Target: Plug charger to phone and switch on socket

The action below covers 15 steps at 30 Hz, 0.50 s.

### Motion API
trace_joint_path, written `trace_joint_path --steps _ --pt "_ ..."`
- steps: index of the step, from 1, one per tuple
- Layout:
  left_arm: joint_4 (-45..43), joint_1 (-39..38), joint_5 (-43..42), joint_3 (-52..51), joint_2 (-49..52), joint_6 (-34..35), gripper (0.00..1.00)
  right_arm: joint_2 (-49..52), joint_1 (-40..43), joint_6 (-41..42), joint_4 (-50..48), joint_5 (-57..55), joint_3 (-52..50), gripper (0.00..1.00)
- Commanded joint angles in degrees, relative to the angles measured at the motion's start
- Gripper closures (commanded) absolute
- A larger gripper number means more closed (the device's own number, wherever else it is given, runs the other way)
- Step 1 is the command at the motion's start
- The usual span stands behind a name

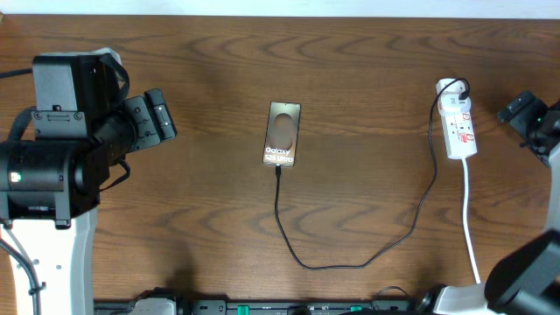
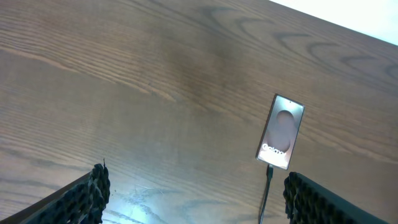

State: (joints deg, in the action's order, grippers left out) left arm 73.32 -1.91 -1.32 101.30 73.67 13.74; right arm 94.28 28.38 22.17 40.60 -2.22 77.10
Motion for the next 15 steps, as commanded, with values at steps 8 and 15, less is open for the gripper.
trace_joint_path --steps 8,15 --pt "0.20 0.24 0.72 0.04 0.11 0.52 0.11 11.04 0.33 3.06 -7.98 1.22 0.83 0.01" --pt "0.20 0.24 0.72 0.04 0.11 0.52 0.11 19.15 -0.61 3.98 -11.65 6.78 0.83 0.01"
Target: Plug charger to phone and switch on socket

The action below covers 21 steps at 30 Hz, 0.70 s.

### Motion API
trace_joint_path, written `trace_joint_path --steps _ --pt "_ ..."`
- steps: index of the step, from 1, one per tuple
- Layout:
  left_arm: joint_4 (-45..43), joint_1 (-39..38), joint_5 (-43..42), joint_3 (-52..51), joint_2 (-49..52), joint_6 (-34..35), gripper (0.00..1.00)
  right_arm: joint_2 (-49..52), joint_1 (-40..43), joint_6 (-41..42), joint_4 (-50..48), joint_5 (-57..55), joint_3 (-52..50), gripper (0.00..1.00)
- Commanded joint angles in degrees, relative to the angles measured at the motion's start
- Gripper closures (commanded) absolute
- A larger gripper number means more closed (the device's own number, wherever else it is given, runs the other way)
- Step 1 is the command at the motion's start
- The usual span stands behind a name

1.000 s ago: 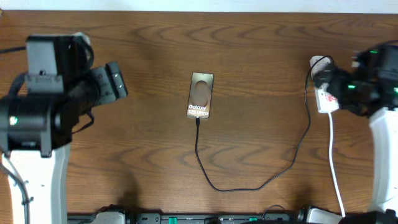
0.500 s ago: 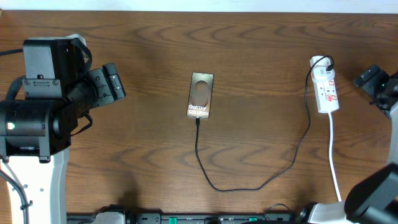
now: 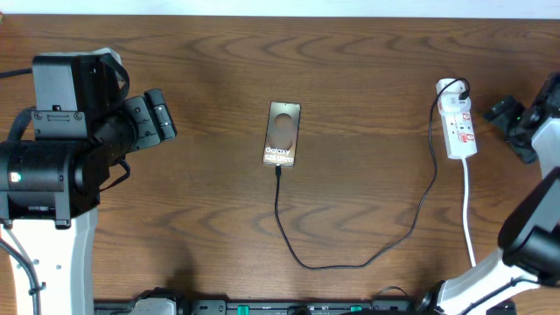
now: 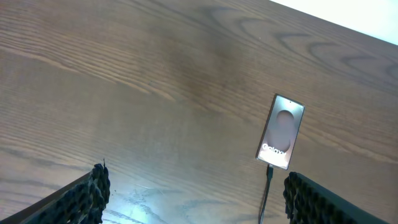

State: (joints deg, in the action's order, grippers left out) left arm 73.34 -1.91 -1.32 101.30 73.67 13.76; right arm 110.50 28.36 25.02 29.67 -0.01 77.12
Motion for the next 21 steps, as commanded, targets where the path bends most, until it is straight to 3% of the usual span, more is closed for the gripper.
trace_joint_path --steps 1,8,21 --pt "0.17 0.24 0.72 0.04 0.11 0.50 0.11 3.78 -0.70 1.60 -1.09 5.60 0.81 0.01" --pt "0.17 0.24 0.72 0.04 0.11 0.50 0.11 8.04 -1.09 9.38 -3.45 6.62 0.81 0.01" --pt "0.17 0.24 0.72 0.04 0.11 0.50 0.11 8.24 -1.38 10.10 -5.22 9.49 0.81 0.01"
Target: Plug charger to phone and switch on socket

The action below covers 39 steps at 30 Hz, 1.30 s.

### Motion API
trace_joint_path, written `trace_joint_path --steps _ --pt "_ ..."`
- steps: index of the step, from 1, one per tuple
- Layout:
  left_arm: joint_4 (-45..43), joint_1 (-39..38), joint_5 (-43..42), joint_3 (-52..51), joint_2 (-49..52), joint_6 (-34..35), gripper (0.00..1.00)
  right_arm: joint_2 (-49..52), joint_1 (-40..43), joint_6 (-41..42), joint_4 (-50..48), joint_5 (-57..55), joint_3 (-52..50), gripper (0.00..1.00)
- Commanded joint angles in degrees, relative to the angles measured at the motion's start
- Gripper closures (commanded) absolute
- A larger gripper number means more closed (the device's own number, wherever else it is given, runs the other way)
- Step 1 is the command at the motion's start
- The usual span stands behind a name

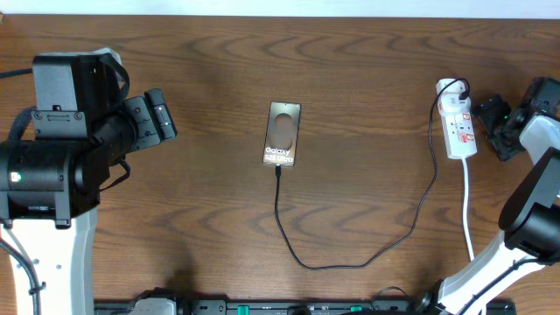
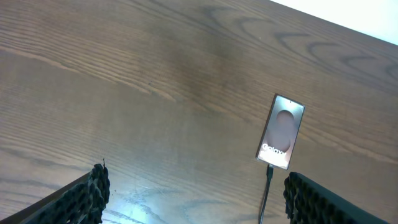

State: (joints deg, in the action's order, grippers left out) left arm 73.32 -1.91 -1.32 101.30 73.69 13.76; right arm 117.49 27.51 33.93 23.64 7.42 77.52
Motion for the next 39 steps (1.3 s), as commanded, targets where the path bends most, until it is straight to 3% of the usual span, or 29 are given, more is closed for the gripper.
trace_joint_path --steps 1,39 --pt "0.20 0.24 0.72 0.04 0.09 0.50 0.11 1.25 -0.61 1.16 1.25 1.97 0.42 0.01" --pt "0.20 0.24 0.72 0.04 0.09 0.50 0.11 3.76 -2.45 0.90 8.94 1.75 0.37 0.01"
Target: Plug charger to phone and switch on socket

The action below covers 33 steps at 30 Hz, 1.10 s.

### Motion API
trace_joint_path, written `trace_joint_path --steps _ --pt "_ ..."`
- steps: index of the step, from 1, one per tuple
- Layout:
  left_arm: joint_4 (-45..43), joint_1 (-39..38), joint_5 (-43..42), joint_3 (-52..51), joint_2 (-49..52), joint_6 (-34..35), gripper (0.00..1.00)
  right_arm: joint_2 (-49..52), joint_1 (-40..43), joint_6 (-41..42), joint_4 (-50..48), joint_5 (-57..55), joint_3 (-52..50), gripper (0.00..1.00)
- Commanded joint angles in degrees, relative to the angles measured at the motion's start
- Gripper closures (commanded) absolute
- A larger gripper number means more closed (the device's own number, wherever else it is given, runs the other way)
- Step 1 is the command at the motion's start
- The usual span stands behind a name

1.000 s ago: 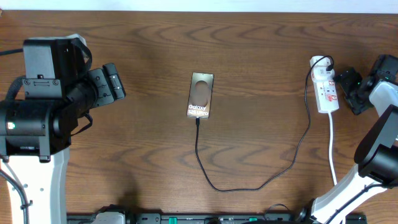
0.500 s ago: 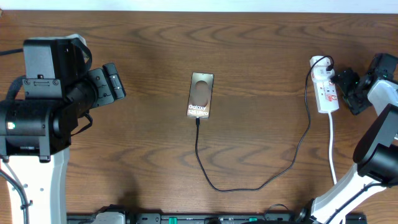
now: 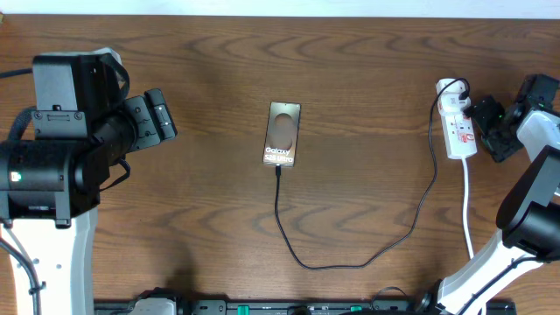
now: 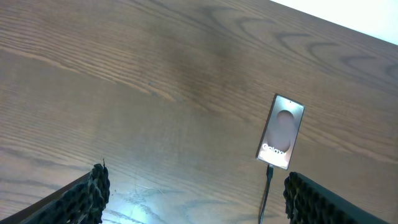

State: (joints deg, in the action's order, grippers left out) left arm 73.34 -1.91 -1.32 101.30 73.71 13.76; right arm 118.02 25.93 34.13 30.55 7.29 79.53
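The phone point(image 3: 283, 134) lies face up mid-table with a lit "Galaxy" screen; the left wrist view shows the phone point(image 4: 281, 131) too. A black charger cable point(image 3: 302, 256) enters its near end and loops right to the white socket strip point(image 3: 458, 128), where the charger point(image 3: 450, 87) is plugged in at the far end. My right gripper point(image 3: 479, 114) is at the strip's right edge, its fingers looking shut and its tip against the strip. My left gripper point(image 4: 196, 199) hangs open far left of the phone, holding nothing.
The strip's white lead point(image 3: 470, 223) runs toward the near table edge at the right. Bare wooden table point(image 3: 210, 210) lies between the left arm and the phone. The table's far edge point(image 4: 348, 28) shows in the left wrist view.
My right gripper has moved a little further left and now meets the socket strip's right side. The left arm, phone and cable are unchanged.
The cable was in the phone throughout, and the left arm stayed still. My right gripper was first near the table's right edge, well away from the strip. At each later moment it was closer, and it now touches the strip.
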Motion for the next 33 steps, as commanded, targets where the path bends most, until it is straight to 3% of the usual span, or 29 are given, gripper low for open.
trace_joint_path --steps 1,15,21,33 --pt "0.17 0.24 0.72 0.04 0.07 0.50 0.11 3.23 -0.87 0.72 2.32 1.90 -1.64 0.01" --pt "0.17 0.24 0.72 0.04 0.07 0.50 0.11 4.74 -0.68 0.76 1.75 0.39 -1.64 0.01" --pt "0.17 0.24 0.72 0.04 0.07 0.50 0.11 4.48 1.53 0.74 0.98 7.61 -1.40 0.01" --pt "0.17 0.24 0.72 0.04 0.07 0.50 0.11 4.46 6.86 0.94 1.05 11.10 -1.27 0.01"
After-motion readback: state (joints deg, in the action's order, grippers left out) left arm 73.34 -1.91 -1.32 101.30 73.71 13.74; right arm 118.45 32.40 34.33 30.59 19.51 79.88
